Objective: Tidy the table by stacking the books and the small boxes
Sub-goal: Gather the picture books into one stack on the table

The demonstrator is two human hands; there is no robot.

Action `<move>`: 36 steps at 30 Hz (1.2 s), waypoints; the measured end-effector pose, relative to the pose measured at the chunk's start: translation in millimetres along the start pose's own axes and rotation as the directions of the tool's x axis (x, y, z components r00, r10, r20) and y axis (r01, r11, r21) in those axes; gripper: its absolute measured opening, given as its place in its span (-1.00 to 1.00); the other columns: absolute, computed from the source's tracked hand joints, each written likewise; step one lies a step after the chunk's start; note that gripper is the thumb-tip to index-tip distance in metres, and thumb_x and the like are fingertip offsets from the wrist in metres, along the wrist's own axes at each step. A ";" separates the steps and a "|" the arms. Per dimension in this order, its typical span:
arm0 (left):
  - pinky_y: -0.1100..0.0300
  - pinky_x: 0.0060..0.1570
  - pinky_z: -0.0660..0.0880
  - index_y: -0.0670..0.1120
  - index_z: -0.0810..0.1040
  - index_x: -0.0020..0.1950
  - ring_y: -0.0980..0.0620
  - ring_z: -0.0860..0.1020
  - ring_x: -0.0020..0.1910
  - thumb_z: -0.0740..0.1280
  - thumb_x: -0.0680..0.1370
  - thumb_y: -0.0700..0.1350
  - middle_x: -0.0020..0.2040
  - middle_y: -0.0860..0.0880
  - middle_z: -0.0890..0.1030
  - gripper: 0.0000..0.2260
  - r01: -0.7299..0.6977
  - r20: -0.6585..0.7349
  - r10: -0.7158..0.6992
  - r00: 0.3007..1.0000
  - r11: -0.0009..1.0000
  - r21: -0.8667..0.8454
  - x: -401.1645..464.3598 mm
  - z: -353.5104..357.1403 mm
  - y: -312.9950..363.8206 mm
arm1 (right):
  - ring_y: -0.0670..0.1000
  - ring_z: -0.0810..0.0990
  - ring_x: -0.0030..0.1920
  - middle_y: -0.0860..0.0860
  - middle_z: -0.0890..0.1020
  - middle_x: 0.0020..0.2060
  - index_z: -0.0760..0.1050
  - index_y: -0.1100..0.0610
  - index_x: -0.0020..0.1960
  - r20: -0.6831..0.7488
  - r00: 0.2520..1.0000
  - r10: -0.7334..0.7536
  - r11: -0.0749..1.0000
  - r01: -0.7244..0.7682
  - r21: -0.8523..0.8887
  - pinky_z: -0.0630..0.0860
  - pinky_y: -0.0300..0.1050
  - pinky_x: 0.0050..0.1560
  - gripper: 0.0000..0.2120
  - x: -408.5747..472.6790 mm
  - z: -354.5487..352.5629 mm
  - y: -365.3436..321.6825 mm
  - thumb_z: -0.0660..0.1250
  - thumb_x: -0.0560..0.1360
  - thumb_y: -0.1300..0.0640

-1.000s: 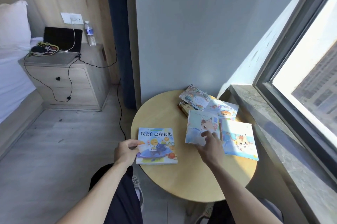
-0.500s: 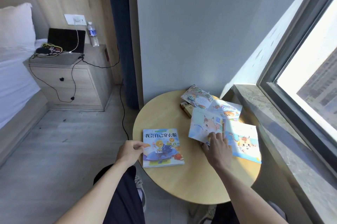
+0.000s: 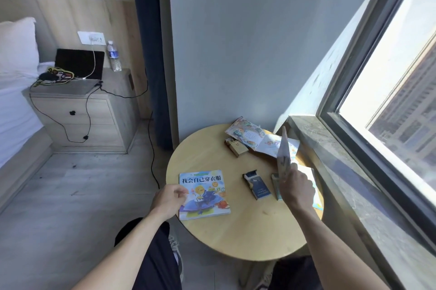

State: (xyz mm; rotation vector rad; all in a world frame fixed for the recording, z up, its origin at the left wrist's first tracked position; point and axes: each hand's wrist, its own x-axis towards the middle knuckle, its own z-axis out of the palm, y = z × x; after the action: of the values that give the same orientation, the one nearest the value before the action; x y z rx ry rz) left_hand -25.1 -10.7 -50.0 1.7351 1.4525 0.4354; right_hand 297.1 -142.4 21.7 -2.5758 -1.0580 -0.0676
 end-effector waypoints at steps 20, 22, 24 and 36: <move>0.07 -0.01 0.63 -0.10 0.63 0.21 -0.10 0.72 0.03 0.28 0.67 0.06 0.12 -0.07 0.74 -0.72 0.009 0.229 0.185 0.956 0.758 -0.652 -19.8 -4.3 107.9 | 0.05 0.68 -0.43 0.00 0.69 -0.33 0.54 0.14 0.02 -0.112 0.989 -0.099 0.686 0.149 0.712 0.63 0.03 -0.35 -0.86 -23.3 -93.0 -116.6 0.25 0.51 0.18; -0.01 0.08 0.62 -0.17 0.62 0.20 -0.14 0.72 0.05 0.25 0.67 0.12 0.08 -0.12 0.74 -0.62 0.034 0.216 0.181 0.959 0.686 -0.727 -18.6 -9.9 106.3 | 0.09 0.69 -0.45 0.09 0.72 -0.30 0.55 0.21 0.02 0.056 0.990 -0.128 0.578 0.028 0.815 0.55 -0.06 -0.46 -0.85 -34.3 -80.1 -128.5 0.23 0.50 0.24; -0.03 0.07 0.60 -0.21 0.65 0.15 -0.14 0.72 -0.01 0.28 0.64 0.16 0.02 -0.18 0.74 -0.56 0.048 0.170 0.139 0.976 0.620 -0.783 -15.3 -15.2 100.8 | 0.15 0.70 -0.42 0.15 0.73 -0.26 0.55 0.26 0.01 0.175 0.974 -0.145 0.527 -0.074 0.846 0.46 -0.14 -0.51 -0.84 -42.5 -66.7 -137.4 0.23 0.49 0.27; 0.09 -0.13 0.52 -0.15 0.68 0.07 -0.05 0.59 -0.06 0.37 0.63 -0.04 -0.02 -0.08 0.68 -0.80 0.050 0.040 -0.032 0.999 0.792 -0.609 20.1 -20.4 34.7 | 0.11 0.70 -0.10 0.07 0.70 -0.06 0.55 0.08 0.11 0.387 0.921 -0.044 0.697 -0.249 0.673 0.67 0.11 -0.08 -0.59 -23.8 14.3 -117.5 0.42 0.29 -0.01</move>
State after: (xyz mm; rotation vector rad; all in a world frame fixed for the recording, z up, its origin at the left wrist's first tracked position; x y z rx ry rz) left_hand -11.3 15.3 -15.8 1.1741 1.1473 0.7603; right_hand 197.8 -76.2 39.9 -1.9313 -0.8150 0.7592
